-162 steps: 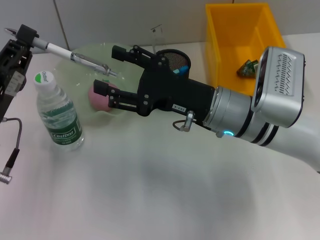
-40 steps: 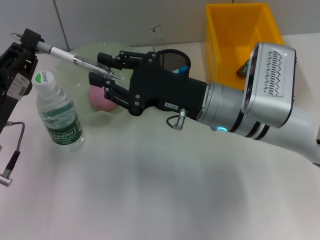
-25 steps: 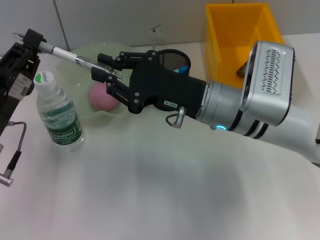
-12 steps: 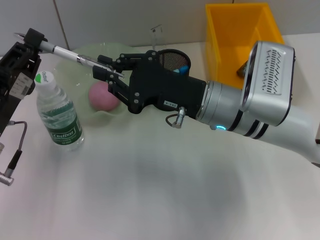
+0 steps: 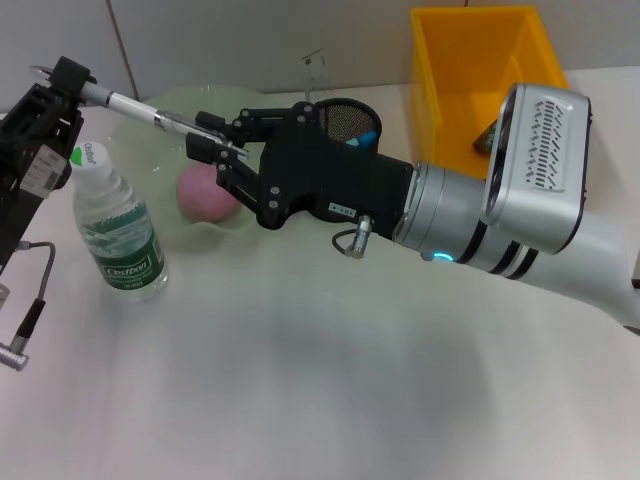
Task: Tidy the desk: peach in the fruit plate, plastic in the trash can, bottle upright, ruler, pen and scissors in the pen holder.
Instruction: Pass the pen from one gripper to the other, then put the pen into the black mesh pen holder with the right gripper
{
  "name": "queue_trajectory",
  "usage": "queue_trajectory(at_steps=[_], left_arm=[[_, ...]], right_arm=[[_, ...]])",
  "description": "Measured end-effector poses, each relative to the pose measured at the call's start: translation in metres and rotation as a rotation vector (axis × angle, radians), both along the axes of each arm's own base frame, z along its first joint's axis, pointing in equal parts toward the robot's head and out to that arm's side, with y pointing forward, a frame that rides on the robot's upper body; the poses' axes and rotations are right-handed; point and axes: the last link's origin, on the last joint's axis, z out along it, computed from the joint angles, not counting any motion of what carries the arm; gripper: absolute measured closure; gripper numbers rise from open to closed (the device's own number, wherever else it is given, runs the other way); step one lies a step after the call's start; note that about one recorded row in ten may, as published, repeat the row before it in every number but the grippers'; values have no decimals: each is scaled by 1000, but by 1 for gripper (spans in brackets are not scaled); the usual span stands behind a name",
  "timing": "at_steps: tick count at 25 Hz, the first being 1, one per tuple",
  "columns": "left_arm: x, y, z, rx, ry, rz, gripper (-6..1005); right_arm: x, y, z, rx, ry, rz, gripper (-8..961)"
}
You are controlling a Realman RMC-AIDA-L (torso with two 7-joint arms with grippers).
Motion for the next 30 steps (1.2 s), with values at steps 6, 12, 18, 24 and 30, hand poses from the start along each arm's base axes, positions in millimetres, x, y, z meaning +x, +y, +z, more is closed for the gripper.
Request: queue_trajectory(at_steps=[6, 12, 18, 24, 30], left_arm=[[0, 0, 0, 5, 3, -2, 847], [1, 0, 1, 11, 5, -8, 846], [1, 0, 2, 18, 7, -14, 846], [2, 1, 4, 26, 7, -17, 828], [2, 0, 5, 32, 6, -25, 730]], right_arm=[[0, 0, 0, 0, 1, -1, 827], [0, 0, 0, 1, 1, -2, 827], [0, -1, -1, 13, -3, 4, 826], [0, -1, -1, 11, -6, 5, 826], [0, -1, -1, 12, -7, 6, 827]])
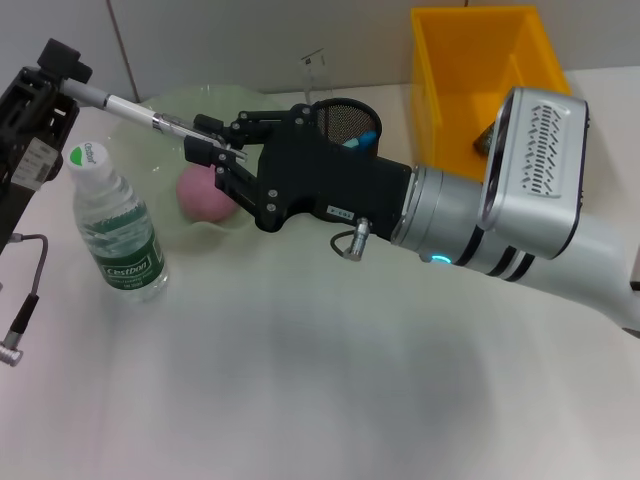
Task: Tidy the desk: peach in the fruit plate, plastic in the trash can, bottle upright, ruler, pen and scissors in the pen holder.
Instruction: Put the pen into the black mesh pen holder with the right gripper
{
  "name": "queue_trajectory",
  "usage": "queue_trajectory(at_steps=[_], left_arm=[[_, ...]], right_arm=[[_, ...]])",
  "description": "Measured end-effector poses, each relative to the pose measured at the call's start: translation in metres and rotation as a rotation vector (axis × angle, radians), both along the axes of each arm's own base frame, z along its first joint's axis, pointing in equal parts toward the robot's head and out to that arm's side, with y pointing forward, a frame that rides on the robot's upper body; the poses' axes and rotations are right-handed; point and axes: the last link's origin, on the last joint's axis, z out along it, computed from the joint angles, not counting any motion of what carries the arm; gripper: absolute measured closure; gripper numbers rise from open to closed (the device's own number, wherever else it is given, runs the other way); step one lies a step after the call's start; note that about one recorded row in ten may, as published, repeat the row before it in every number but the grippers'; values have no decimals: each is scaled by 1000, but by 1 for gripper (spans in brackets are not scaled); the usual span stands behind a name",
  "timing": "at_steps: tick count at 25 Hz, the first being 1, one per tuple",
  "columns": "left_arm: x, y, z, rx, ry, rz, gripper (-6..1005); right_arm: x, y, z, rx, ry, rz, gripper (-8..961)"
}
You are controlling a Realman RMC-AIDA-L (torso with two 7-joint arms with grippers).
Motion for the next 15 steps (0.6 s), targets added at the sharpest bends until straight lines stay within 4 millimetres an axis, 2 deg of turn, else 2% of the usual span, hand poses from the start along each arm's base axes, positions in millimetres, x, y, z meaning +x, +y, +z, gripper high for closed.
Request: queue_trajectory(at_steps=[7, 15], left_arm=[[2, 1, 1, 15, 10, -12, 662], [1, 0, 2, 26, 18, -15, 338]], right_arm=[[0, 0, 0, 0, -2, 0, 827], [1, -1, 0, 0, 2, 0, 826]])
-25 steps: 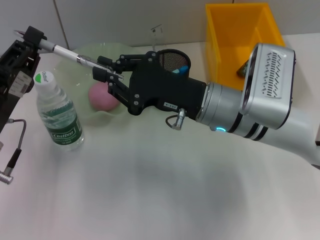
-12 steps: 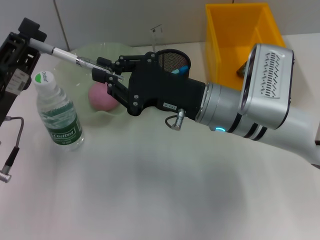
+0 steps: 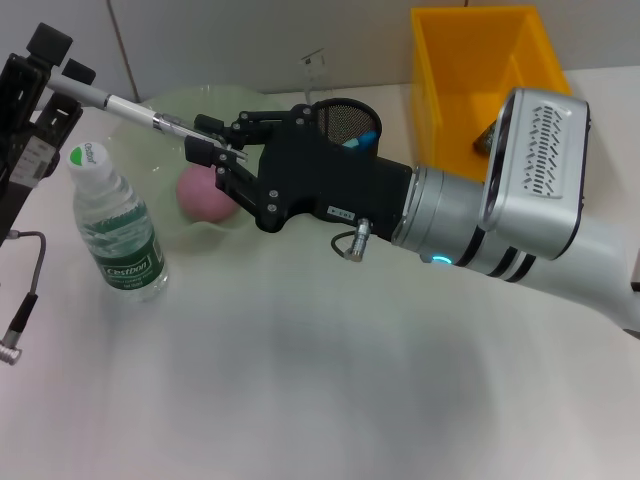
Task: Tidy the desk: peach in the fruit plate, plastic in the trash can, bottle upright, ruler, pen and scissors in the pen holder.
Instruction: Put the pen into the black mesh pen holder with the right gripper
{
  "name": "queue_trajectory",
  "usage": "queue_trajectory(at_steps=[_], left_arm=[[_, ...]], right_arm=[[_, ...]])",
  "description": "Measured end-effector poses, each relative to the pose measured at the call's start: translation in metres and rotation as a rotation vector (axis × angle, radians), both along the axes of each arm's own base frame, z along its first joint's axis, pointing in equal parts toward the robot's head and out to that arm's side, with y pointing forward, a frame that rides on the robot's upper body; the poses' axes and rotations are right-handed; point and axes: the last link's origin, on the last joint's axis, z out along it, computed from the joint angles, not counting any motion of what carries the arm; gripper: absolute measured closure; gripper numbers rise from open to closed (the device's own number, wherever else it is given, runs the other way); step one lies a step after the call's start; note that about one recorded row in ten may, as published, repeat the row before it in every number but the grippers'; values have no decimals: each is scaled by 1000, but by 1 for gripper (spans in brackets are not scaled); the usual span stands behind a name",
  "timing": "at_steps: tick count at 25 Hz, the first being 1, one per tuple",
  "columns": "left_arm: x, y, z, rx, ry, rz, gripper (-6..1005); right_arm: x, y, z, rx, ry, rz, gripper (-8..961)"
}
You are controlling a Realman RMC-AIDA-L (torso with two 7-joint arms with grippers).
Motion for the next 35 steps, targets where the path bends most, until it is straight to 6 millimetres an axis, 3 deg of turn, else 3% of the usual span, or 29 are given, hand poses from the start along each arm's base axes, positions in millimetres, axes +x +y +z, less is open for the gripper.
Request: queue_trajectory(at_steps=[4, 15, 26, 35], left_arm=[[-2, -2, 0, 4, 3, 5, 181], [-2, -16, 7, 73, 108, -92, 164], [0, -32, -2, 175, 320, -217, 169], [9, -43, -14, 225, 522, -426, 169]], right_arm=[[1, 1, 2, 11, 16, -14, 826], [10, 0, 23, 85, 145, -63, 827], [23, 5, 37, 64, 196, -134, 827], [33, 7, 50, 64, 200, -144, 827]])
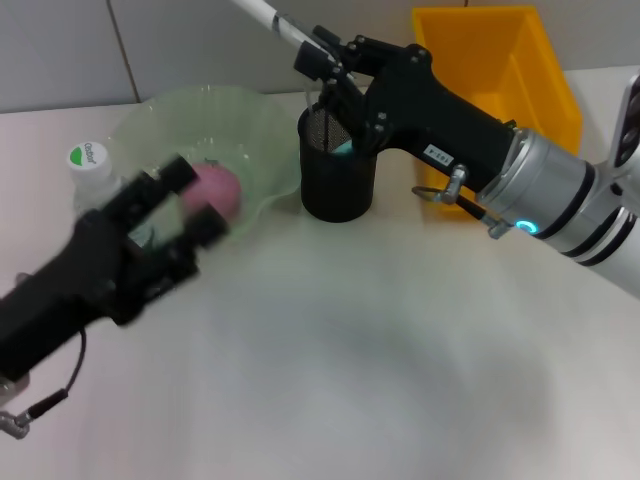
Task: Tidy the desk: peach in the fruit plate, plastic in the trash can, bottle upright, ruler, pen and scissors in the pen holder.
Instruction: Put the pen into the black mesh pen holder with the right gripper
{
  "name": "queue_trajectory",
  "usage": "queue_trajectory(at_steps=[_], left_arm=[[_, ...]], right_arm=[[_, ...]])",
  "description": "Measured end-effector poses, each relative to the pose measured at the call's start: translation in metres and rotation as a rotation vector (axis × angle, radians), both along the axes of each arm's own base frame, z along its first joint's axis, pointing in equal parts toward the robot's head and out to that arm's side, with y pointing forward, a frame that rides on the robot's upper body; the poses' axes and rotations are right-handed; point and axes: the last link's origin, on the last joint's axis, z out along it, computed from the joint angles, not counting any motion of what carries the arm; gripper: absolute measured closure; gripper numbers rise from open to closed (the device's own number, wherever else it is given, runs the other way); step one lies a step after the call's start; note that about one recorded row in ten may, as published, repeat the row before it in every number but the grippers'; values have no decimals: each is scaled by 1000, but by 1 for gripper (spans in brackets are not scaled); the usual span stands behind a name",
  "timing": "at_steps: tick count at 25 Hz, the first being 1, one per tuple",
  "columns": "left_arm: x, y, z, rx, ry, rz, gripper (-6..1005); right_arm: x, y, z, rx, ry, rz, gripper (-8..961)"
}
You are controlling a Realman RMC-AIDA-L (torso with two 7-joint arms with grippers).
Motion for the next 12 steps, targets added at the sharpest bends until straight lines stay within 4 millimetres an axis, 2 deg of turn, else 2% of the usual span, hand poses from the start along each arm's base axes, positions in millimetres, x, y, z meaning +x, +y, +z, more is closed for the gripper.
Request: queue_trajectory(at_steps=[3, 4, 7, 10, 12], left_arm=[[0, 0, -2, -6, 46, -33, 169], [-4, 2, -6, -5, 132, -57, 169], [-9, 5, -10, 2, 216, -63, 168], [-9, 5, -10, 2, 216, -63, 168], [-15, 12, -24, -8, 367, -70, 168]], right_arm=[[3, 1, 4, -4, -5, -2, 827], [4, 2, 6, 3, -8, 1, 827], [5, 3, 9, 7, -10, -1, 826], [6, 4, 11, 1, -9, -5, 826], [7, 5, 11, -7, -10, -8, 826]])
